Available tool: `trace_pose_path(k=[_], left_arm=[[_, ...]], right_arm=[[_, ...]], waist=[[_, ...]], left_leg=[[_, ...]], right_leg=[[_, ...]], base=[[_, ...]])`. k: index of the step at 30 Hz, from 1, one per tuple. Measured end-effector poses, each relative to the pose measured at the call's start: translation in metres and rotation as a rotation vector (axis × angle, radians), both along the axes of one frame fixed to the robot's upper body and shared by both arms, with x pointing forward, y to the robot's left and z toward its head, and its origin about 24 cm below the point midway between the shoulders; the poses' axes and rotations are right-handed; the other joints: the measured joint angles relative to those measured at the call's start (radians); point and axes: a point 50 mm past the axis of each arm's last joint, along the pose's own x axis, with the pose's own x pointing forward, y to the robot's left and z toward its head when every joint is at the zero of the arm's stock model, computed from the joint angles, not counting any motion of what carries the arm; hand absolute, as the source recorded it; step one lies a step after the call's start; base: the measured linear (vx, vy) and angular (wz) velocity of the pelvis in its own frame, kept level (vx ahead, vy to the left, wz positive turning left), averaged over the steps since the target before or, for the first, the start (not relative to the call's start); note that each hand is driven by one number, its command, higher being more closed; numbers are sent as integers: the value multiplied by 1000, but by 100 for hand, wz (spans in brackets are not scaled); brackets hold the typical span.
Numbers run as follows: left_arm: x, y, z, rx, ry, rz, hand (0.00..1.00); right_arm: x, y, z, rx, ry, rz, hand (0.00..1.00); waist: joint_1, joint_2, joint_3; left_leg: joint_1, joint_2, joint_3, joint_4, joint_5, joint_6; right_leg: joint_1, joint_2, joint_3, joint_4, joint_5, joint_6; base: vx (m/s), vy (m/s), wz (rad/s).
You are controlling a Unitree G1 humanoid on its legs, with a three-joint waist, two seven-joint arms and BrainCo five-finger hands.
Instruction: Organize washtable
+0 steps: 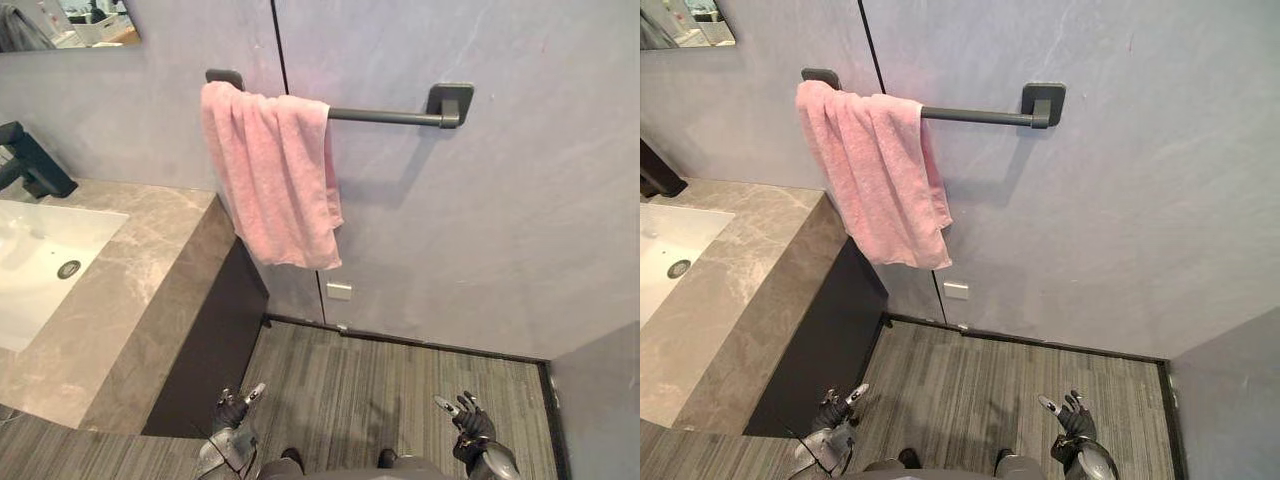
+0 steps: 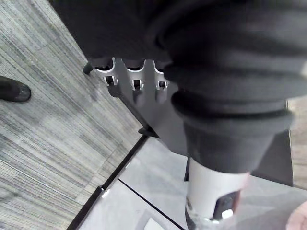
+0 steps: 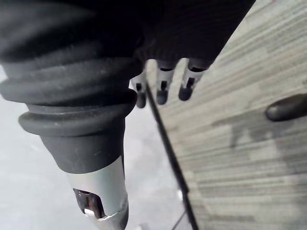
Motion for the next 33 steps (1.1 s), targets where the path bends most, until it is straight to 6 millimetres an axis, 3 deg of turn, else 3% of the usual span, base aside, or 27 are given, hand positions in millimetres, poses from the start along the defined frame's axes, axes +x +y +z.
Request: trace_pose_path(k=[5,10,13,14,15,18,20,25,29,33], left_arm=[[16,6,14,27,-88,-13,0],[46,30,48,151,-245,-79,0],[87,62,100,331,-420,-175,0],[105,75,127,414,-498,-200,0],[111,80,137,444,-526,-208,0],[143,103,195,587,-663,-218,0],[156,112,226,664,-729,-223,0],[178,124,301,825,-886,-236,0],[187,122,326,888,-929,-269,0],[194,122,331,889,-922,-303,0]], right_arm=[[-7,2,-3,7,17,-3,0],[-6,2,0,2,2,16,0],[0,6,4,1,-30,50,0],[3,7,7,6,-54,70,0],[3,8,7,8,-58,76,0],[7,11,10,22,-86,101,0],[9,11,11,22,-98,107,0],[7,17,10,39,-97,153,0],[1,21,8,56,-83,173,0],[0,24,7,59,-78,193,0]], waist=[[-12,24,-10],[-21,33,-17],[-25,31,-18],[-25,30,-19],[-25,30,-19],[-29,28,-22],[-44,26,-24],[-43,22,-27],[-42,23,-28],[-45,22,-29]], left_leg=[[46,-10,26,-98,33,-5],[45,-9,46,-121,28,-8],[42,-10,46,-124,33,-7],[41,-12,45,-125,34,-7],[41,-13,45,-125,34,-7],[38,-18,21,-125,34,-6],[40,-23,2,-123,34,-6],[43,-30,-1,-120,34,-6],[37,-31,-1,-120,34,-6],[5,-31,-2,-118,35,-6]], right_leg=[[-4,11,30,-32,20,8],[-19,22,56,-58,33,12],[-18,22,55,-68,39,8],[-16,22,54,-72,46,3],[-15,21,53,-75,48,3],[-1,21,44,-95,52,3],[13,19,27,-102,52,3],[18,11,29,-104,53,2],[18,10,30,-118,66,2],[-2,13,33,-149,93,4]], base=[[-59,16,-20],[13,0,-17],[85,2,-1],[86,3,0],[116,5,-1],[115,-2,8],[114,-3,22],[50,12,0],[-8,2,-1],[-75,2,-3]])
